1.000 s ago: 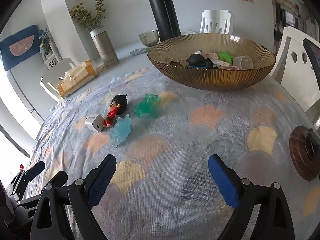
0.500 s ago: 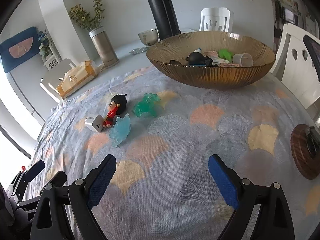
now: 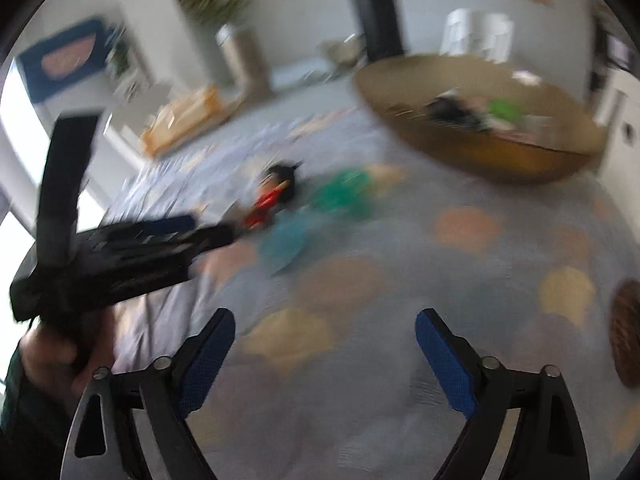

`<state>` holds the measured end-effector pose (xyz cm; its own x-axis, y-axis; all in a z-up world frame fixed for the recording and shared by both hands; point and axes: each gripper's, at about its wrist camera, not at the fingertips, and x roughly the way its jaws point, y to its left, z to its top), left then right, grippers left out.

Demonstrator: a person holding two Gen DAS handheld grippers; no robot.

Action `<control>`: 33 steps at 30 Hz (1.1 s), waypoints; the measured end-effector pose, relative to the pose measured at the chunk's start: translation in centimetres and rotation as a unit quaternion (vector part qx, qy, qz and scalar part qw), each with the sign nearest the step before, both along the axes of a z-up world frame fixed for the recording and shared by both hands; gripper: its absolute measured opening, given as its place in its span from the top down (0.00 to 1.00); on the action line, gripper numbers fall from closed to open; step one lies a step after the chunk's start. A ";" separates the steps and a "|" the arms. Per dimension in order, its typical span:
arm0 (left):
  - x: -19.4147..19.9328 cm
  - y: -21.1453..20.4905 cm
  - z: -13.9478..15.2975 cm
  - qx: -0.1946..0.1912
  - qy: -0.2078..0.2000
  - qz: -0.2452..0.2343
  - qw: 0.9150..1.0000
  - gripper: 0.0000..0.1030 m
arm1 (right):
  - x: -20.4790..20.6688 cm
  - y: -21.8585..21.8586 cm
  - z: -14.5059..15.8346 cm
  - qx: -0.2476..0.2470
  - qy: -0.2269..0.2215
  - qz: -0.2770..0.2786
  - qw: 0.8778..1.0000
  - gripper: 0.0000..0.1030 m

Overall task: Organize rigid objects
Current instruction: 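Grasp the white Anker charger with the left tool, then grasp the translucent blue toy with the right tool while the left tool holds the charger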

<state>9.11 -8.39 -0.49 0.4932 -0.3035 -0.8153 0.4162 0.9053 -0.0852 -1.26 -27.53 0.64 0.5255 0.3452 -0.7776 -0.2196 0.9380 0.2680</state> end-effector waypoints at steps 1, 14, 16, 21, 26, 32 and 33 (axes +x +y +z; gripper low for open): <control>0.3 0.0 0.0 -0.003 0.003 -0.001 1.000 0.49 | 0.6 0.5 0.1 0.002 0.005 0.011 1.000 0.25; -1.3 1.9 1.2 -0.028 -0.017 0.022 0.999 0.58 | 4.2 4.8 -1.0 -0.080 -0.031 0.044 0.995 0.67; -2.6 2.4 1.8 -0.033 -0.023 0.027 0.999 0.58 | 3.3 4.5 -0.7 -0.068 -0.033 0.052 0.996 0.67; -7.8 2.9 2.5 -0.048 -0.029 0.029 0.998 0.58 | -0.9 3.2 0.4 -0.043 -0.044 0.078 0.995 0.67; -12.5 2.5 0.9 -0.019 -0.029 0.021 0.999 0.57 | -4.9 2.1 -0.3 -0.041 -0.053 0.122 0.990 0.67; -13.8 2.4 0.2 -0.009 -0.030 0.029 0.999 0.57 | -6.3 2.2 -0.3 -0.047 -0.072 0.146 0.986 0.67; -13.9 2.5 0.1 -0.007 -0.029 0.032 0.999 0.55 | -6.4 2.2 -0.4 -0.049 -0.069 0.149 0.985 0.67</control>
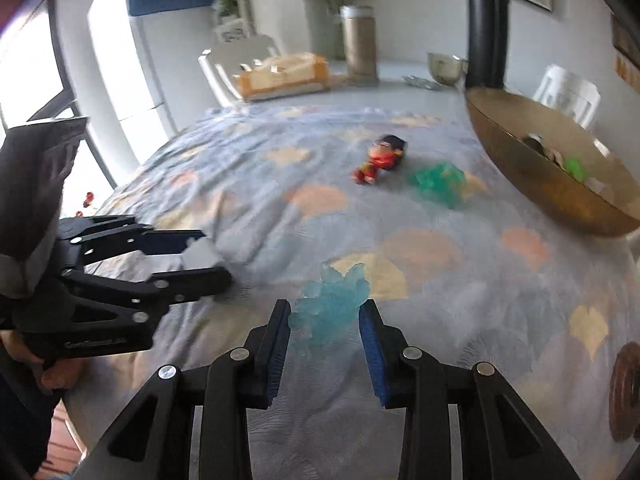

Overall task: Organize rigid objects
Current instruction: 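Grasp the translucent blue toy with the right tool while the left tool holds the charger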

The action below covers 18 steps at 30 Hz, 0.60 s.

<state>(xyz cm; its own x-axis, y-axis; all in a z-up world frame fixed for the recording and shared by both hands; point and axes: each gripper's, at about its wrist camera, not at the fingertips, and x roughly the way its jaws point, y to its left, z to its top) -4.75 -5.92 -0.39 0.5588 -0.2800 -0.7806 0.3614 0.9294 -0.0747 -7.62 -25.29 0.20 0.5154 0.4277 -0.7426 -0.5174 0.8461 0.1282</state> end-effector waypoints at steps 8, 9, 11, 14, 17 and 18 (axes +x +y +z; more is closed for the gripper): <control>-0.5 1.8 -0.5 0.033 0.008 0.024 0.999 0.33 | 0.2 0.1 -0.5 -0.015 0.005 -0.007 1.000 0.37; -0.5 2.0 -0.5 0.033 0.010 0.027 0.999 0.33 | 0.1 0.2 -0.5 -0.015 0.003 -0.003 1.000 0.37; -0.5 2.5 -0.4 0.027 0.012 0.030 0.999 0.33 | -0.1 0.5 -0.5 -0.017 0.000 0.003 1.000 0.37; -1.0 2.3 -0.4 0.029 0.015 0.031 0.999 0.33 | -0.1 0.5 -0.5 -0.019 0.002 0.004 1.000 0.37; -1.8 1.6 -0.1 0.006 0.020 0.019 1.000 0.33 | -0.1 0.3 -0.5 -0.012 0.003 0.005 1.000 0.37; -1.9 1.3 0.0 -0.001 0.018 0.017 1.000 0.33 | 0.0 0.3 -0.5 -0.010 0.005 0.004 1.000 0.37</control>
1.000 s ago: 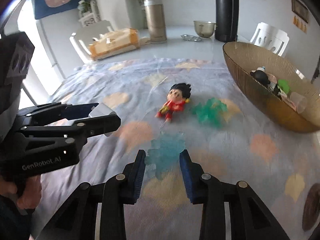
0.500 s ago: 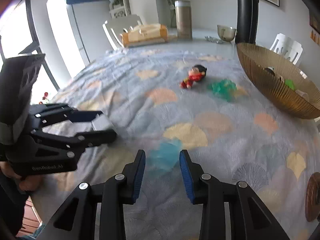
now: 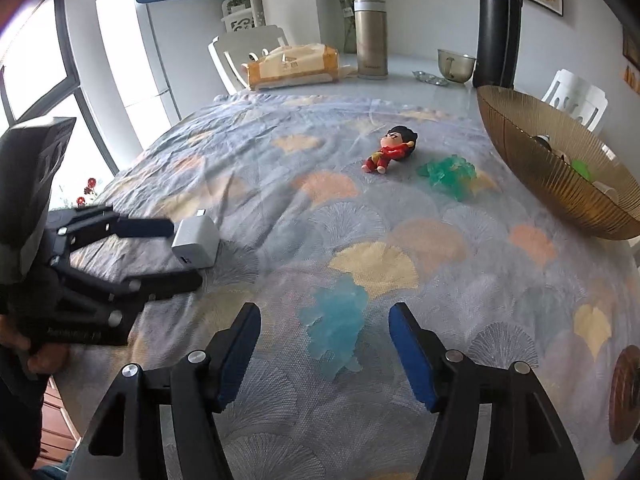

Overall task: Organize rigid objects
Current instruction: 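Grasp the translucent blue toy with the right tool while the left tool holds the charger, then carry charger and blue toy over the amber bowl and open both tools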

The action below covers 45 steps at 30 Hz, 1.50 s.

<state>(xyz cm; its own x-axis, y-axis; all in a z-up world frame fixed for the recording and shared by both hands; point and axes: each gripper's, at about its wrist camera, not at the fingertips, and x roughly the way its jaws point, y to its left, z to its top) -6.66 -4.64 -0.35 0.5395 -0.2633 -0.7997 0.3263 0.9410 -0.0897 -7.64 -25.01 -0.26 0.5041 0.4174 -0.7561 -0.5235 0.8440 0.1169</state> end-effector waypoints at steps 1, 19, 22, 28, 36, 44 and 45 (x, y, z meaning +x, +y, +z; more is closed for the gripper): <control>0.2 -0.4 0.2 -0.001 -0.006 0.006 1.000 0.33 | 0.0 -0.1 0.0 0.002 0.003 0.000 1.000 0.37; 2.1 -1.1 -0.3 -0.003 -0.017 0.032 0.999 0.63 | 0.6 0.8 0.2 -0.012 -0.004 -0.031 0.999 0.67; 1.9 -1.2 -0.3 -0.004 -0.018 0.030 0.999 0.54 | 1.8 -0.4 0.2 0.007 0.003 -0.069 0.998 0.67; 1.3 -2.9 -0.5 0.057 -0.038 0.023 0.997 0.50 | 2.5 -1.4 -0.3 0.012 0.022 -0.094 0.995 0.67; 1.0 -2.4 -0.1 0.050 -0.047 0.028 0.997 0.39 | 1.3 -0.8 0.1 -0.003 -0.010 -0.086 0.996 0.67; 1.5 -1.7 -0.4 0.019 -0.029 0.033 0.999 0.67 | -0.7 -0.6 1.4 0.011 -0.055 -0.055 0.997 0.23; 1.5 -1.7 -0.4 0.019 -0.031 0.035 0.999 0.68 | -1.0 -0.5 1.6 0.010 -0.062 -0.054 0.997 0.18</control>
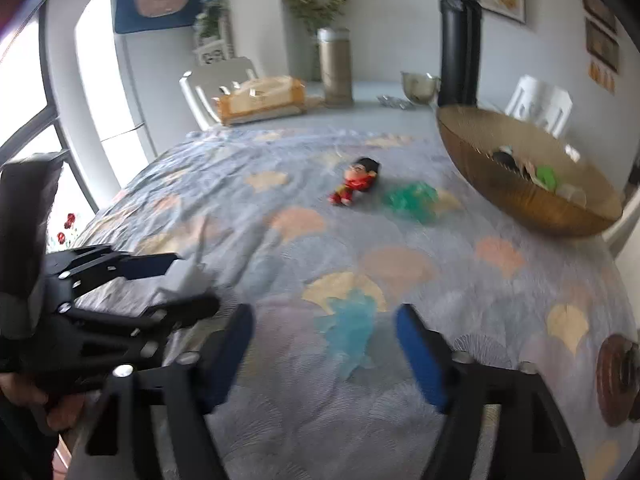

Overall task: Organize rigid objects
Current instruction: 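Carry charger and blue toy over the amber bowl and open both tools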

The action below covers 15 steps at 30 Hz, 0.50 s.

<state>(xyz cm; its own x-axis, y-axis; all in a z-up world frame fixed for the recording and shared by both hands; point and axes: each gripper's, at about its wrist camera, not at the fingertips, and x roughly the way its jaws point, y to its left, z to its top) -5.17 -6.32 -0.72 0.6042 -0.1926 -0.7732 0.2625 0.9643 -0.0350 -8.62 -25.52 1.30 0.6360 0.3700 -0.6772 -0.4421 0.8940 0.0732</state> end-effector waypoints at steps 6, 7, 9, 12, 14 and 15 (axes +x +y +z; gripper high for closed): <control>-0.8 2.0 1.2 -0.056 -0.038 0.024 0.997 0.68 | 1.2 -1.5 -0.4 0.042 0.035 -0.017 0.998 0.17; -1.0 2.5 1.5 -0.071 -0.046 0.030 0.996 0.68 | 1.4 -1.9 -0.5 0.049 0.044 -0.021 0.998 0.17; -0.9 3.2 1.6 -0.088 -0.049 0.038 0.994 0.68 | 2.1 -2.5 -0.8 0.062 0.062 -0.033 0.996 0.17; -0.7 2.8 1.5 -0.087 -0.045 0.031 0.995 0.68 | 2.1 -2.2 -0.9 0.059 0.065 -0.026 0.996 0.17; -1.0 2.3 1.6 -0.079 -0.051 0.018 0.995 0.68 | 2.1 -1.1 -1.2 0.032 0.068 -0.020 0.997 0.17; -1.1 2.2 1.6 -0.076 -0.052 0.015 0.996 0.68 | 2.2 -0.5 -1.5 0.014 0.071 -0.019 0.997 0.19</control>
<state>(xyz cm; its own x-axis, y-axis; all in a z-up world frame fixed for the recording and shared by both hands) -6.27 -4.16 0.91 0.6876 -0.2828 -0.6688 0.2429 0.9575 -0.1552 -6.42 -26.01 -0.20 0.5479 0.3680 -0.7513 -0.3911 0.9066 0.1589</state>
